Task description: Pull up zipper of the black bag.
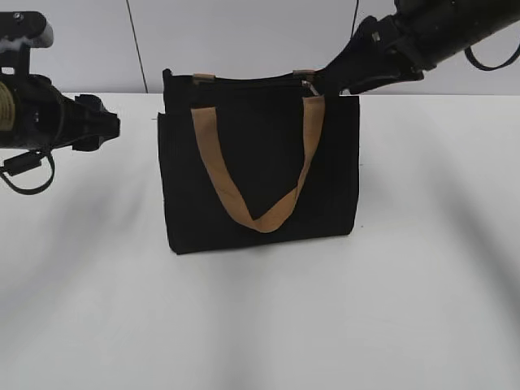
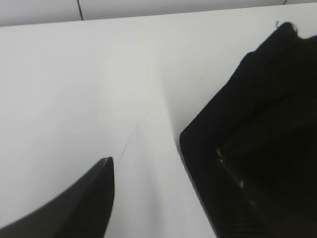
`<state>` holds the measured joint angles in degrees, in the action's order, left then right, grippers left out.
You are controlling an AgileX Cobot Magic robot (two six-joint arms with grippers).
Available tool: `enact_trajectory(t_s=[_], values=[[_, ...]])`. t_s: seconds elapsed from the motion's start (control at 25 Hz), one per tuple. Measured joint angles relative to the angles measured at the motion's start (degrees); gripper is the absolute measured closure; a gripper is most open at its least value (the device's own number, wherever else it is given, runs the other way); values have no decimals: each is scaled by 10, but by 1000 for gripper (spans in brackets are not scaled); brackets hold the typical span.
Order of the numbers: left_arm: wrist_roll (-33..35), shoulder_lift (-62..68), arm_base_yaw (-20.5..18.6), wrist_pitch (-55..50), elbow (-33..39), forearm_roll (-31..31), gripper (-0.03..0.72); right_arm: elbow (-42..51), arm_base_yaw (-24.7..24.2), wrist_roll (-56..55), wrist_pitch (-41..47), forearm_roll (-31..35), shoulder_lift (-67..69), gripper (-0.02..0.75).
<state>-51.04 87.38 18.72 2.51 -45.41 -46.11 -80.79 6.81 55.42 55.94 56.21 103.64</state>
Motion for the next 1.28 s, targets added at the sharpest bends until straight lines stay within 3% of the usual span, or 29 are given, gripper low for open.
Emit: enact_trajectory(t_s=[0.24, 0.4, 0.56, 1.0, 1.28], values=[[-10, -47, 63, -122, 0, 78, 260, 0, 11, -78, 34, -118, -39, 202], [-7, -78, 105, -191, 0, 127, 272, 0, 52, -114, 35, -177, -70, 202], [58, -122, 135, -267, 0, 191, 295, 11, 76, -157, 49, -225, -100, 202], [281, -337, 140, -428, 0, 336, 325, 214, 77, -179, 23, -244, -286, 202], [344, -486, 140, -548, 0, 367, 325, 354, 77, -198, 19, -252, -481, 202]])
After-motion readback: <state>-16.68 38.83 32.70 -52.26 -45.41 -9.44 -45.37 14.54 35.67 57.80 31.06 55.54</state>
